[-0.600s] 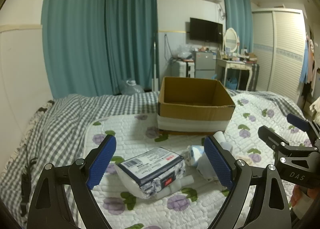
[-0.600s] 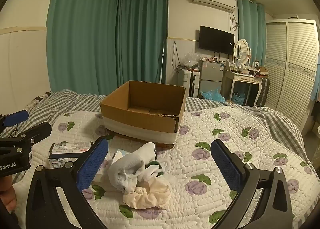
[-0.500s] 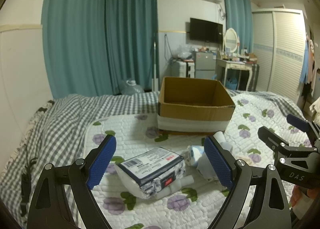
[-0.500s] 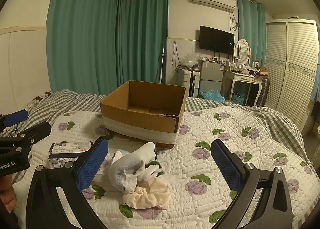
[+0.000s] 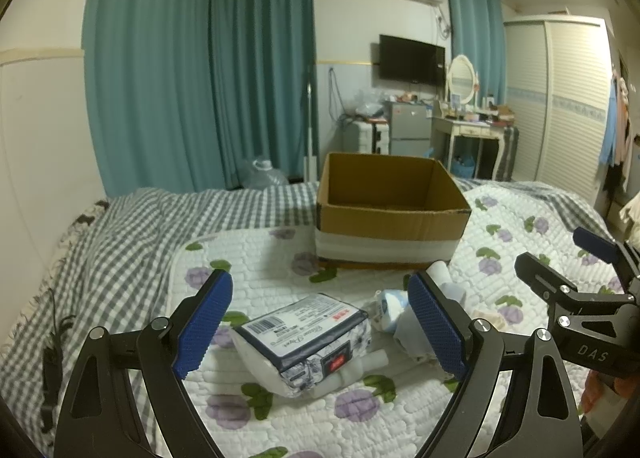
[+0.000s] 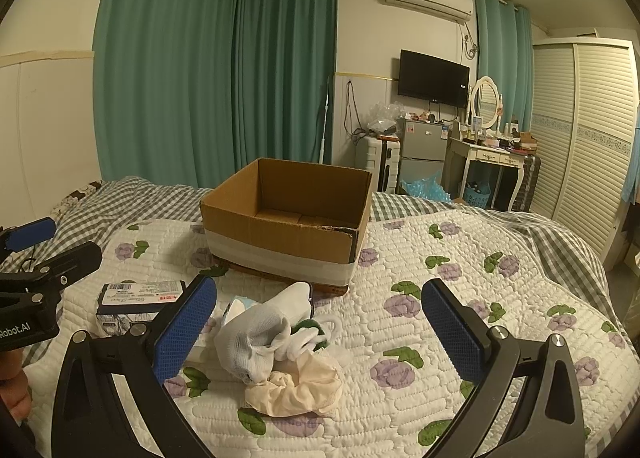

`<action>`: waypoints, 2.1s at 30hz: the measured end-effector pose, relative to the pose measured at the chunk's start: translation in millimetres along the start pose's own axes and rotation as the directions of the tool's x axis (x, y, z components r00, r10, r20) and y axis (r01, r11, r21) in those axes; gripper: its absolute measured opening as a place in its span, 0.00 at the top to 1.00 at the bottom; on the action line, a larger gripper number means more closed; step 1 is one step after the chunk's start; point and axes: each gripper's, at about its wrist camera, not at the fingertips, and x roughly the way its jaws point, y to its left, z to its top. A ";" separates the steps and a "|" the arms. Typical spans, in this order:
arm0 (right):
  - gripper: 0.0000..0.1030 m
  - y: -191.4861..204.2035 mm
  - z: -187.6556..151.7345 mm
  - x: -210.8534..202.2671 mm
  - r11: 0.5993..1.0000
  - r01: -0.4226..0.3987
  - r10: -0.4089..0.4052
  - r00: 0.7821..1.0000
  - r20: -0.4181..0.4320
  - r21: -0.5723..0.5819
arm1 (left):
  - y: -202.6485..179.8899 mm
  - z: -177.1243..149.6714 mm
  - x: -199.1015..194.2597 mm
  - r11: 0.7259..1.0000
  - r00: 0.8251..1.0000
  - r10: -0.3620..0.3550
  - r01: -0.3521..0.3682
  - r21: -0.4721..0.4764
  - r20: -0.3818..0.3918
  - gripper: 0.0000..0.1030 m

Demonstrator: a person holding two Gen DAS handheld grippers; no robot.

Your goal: Organize soft objects

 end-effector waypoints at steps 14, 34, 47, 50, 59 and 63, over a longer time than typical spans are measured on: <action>0.00 0.2 -0.5 -1.9 1.000 -0.001 0.001 1.000 -0.004 -0.002 | -0.2 -0.3 0.1 1.000 1.000 0.001 -0.001 0.000 -0.001 0.12; 0.00 0.8 -1.3 1.4 1.000 -0.002 0.002 1.000 -0.010 -0.004 | 0.1 -1.1 -0.2 1.000 1.000 0.003 -0.003 -0.001 -0.004 0.12; 0.00 1.6 -1.5 -0.2 1.000 -0.001 0.001 1.000 -0.011 0.000 | -0.5 -4.7 -0.9 1.000 1.000 0.005 -0.005 0.001 -0.003 0.12; 0.00 -0.2 5.0 -3.2 1.000 0.003 -0.003 1.000 -0.006 -0.002 | -1.0 -4.6 -2.3 1.000 1.000 -0.005 0.005 -0.001 -0.003 0.12; 0.00 -17.8 34.1 -25.1 0.995 -0.067 0.062 0.997 -0.054 -0.080 | -7.0 23.9 -34.8 1.000 1.000 -0.008 0.008 0.007 0.002 0.12; 0.00 -18.4 11.6 -4.8 0.983 -0.103 0.080 0.985 -0.155 -0.149 | -10.6 18.6 -36.4 1.000 0.999 -0.001 0.001 0.002 -0.038 0.12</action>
